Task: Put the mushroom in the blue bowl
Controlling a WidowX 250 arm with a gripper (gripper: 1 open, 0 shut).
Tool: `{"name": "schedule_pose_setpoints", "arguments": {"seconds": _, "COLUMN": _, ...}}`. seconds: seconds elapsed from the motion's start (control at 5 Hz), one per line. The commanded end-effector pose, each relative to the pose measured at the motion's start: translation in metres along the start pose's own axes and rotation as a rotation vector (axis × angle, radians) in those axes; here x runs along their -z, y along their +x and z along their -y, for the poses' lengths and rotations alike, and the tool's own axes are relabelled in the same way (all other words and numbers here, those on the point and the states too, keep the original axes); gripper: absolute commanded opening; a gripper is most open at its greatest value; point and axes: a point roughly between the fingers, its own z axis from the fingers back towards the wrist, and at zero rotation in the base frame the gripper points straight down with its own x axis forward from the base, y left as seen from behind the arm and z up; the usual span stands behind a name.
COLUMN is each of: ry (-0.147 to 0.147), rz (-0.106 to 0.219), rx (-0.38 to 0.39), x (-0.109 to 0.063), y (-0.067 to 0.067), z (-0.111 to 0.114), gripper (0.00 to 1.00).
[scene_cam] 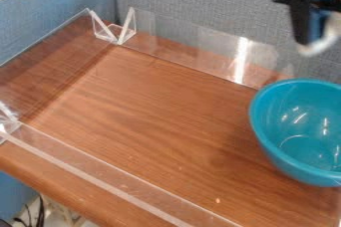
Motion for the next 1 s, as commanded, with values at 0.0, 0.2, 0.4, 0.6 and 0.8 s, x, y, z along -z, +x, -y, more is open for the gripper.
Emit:
{"name": "schedule_pose_setpoints", "arguments": {"seconds": 0.0, "ry": 0.025, "rz": 0.023, "rx": 0.045, "x": -0.008, "y": 0.001, "z": 0.009, "gripper": 0.0}}
{"name": "schedule_pose_setpoints", "arguments": {"seconds": 0.2, "ry": 0.024, "rz": 0.023, "rx": 0.077, "x": -0.012, "y": -0.004, "z": 0.022, "gripper": 0.0}}
{"name": "schedule_pose_setpoints", "arguments": {"seconds": 0.4, "ry": 0.022, "rz": 0.022, "rx": 0.099, "x": -0.013, "y": -0.008, "z": 0.029, "gripper": 0.0}}
{"name": "schedule_pose_setpoints", "arguments": {"seconds": 0.6, "ry": 0.023, "rz": 0.026, "rx": 0.112, "x": -0.017, "y": -0.012, "z": 0.035, "gripper": 0.0}}
{"name": "schedule_pose_setpoints", "arguments": {"seconds": 0.8, "ry": 0.025, "rz": 0.032, "rx": 0.122, "x": -0.021, "y": -0.016, "z": 0.039, "gripper": 0.0}}
